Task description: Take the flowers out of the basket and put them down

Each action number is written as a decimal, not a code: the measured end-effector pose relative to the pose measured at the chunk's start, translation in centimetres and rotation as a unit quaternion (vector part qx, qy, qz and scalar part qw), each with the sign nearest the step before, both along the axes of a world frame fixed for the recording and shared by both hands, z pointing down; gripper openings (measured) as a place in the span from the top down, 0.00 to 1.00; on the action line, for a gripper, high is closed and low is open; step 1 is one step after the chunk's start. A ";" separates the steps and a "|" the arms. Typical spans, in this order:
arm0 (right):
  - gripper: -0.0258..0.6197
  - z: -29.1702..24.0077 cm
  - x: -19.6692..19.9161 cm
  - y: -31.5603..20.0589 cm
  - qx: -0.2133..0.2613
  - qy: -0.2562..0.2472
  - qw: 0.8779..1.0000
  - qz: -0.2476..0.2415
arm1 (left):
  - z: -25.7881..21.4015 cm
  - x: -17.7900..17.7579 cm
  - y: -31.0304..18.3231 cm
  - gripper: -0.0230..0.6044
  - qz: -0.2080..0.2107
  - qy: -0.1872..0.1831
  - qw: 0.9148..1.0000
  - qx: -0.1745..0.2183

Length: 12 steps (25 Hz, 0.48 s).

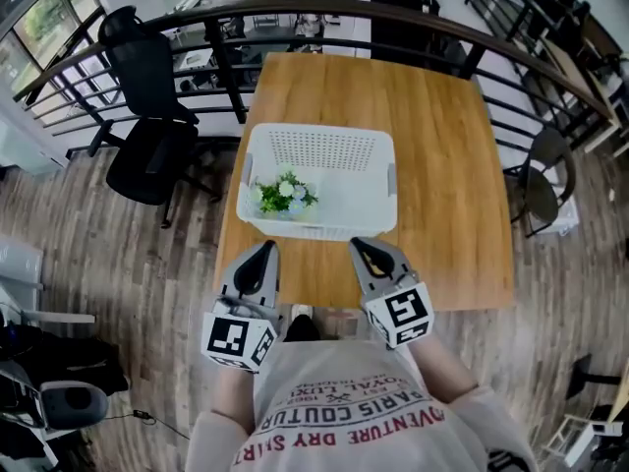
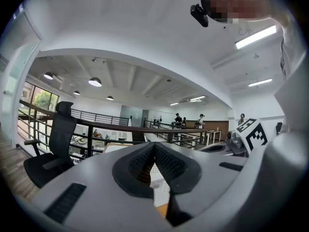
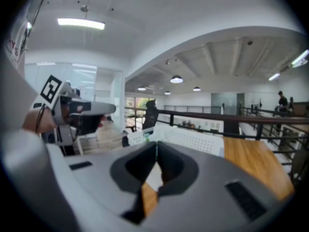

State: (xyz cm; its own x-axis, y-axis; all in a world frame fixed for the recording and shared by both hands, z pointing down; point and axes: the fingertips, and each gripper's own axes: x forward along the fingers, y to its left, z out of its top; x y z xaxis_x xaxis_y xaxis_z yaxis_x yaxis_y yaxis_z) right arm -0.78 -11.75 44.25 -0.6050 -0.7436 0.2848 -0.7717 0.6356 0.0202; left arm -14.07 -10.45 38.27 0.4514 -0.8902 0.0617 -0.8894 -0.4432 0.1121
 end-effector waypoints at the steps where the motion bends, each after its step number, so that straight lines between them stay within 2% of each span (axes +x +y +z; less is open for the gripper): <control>1: 0.91 -0.4 -0.8 -1.4 0.001 0.000 1.000 0.005 | -0.2 -0.8 -1.6 0.93 0.006 -0.003 1.000 0.001; 6: 0.91 -2.0 -3.6 -7.1 0.013 -0.007 1.000 0.020 | -0.5 -3.7 -7.1 0.93 0.039 -0.010 0.999 0.001; 9: 0.91 -1.8 -3.9 -9.4 -0.008 -0.031 0.999 0.024 | -0.2 -4.1 -8.7 0.93 0.063 -0.036 0.997 0.012; 12: 0.91 -1.0 -4.2 -10.9 -0.028 -0.015 0.999 0.008 | 0.3 -4.8 -9.9 0.93 0.062 -0.027 0.998 0.002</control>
State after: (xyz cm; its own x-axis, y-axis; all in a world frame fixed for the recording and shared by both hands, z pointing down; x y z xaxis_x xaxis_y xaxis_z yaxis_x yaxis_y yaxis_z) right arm -4.96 -22.68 43.26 -0.6021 -0.7367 0.3077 -0.7814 0.6229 -0.0375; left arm -18.85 -20.34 38.56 0.5549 -0.8275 0.0853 -0.8319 -0.5513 0.0640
